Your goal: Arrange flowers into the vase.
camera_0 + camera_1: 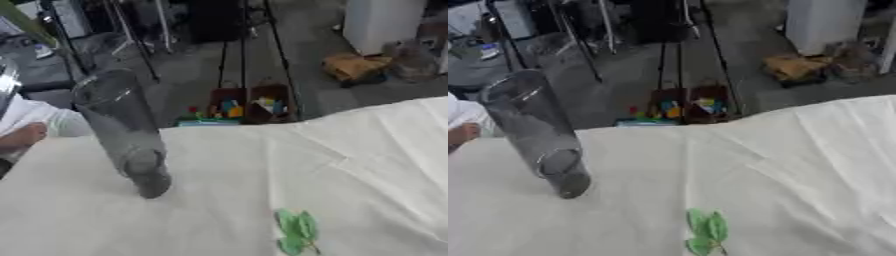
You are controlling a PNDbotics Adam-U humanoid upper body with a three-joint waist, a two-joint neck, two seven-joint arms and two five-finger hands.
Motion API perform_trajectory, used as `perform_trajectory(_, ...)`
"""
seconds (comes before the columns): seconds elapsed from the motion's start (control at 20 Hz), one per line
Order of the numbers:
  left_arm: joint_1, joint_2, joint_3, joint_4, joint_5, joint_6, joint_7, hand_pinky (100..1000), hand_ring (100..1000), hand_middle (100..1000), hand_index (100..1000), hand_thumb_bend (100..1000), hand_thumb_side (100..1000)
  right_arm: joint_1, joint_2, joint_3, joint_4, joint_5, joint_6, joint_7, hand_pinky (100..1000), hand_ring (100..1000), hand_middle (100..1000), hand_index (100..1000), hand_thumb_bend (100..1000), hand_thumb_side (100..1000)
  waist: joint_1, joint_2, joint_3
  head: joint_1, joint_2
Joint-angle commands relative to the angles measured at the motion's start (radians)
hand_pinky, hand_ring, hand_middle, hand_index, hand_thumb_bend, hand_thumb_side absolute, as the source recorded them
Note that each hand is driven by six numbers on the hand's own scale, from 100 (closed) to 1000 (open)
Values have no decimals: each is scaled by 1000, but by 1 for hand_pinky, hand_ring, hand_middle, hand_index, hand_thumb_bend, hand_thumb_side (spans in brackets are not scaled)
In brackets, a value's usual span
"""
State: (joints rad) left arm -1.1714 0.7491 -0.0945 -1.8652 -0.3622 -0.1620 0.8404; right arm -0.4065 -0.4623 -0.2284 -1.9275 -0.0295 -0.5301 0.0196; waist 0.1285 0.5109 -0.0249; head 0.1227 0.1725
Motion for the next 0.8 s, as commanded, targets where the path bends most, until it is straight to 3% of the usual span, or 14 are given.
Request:
perform_trajectory(0.05,-12,30,4,-9,-9,2,-6,100,100,100,116,100,400,-14,-17,-5,-4,-5,-3,4,587,817,472,770,100,857,-1,-17,3,-3,-21)
perform_trajectory(0.8,4,38,5,2,-23,11,-8,100,100,100,109,100,399,-13,-19,-8,-1,-8,-7,9,589,819,471,772,100,857,-3,-12,7,-5,-35)
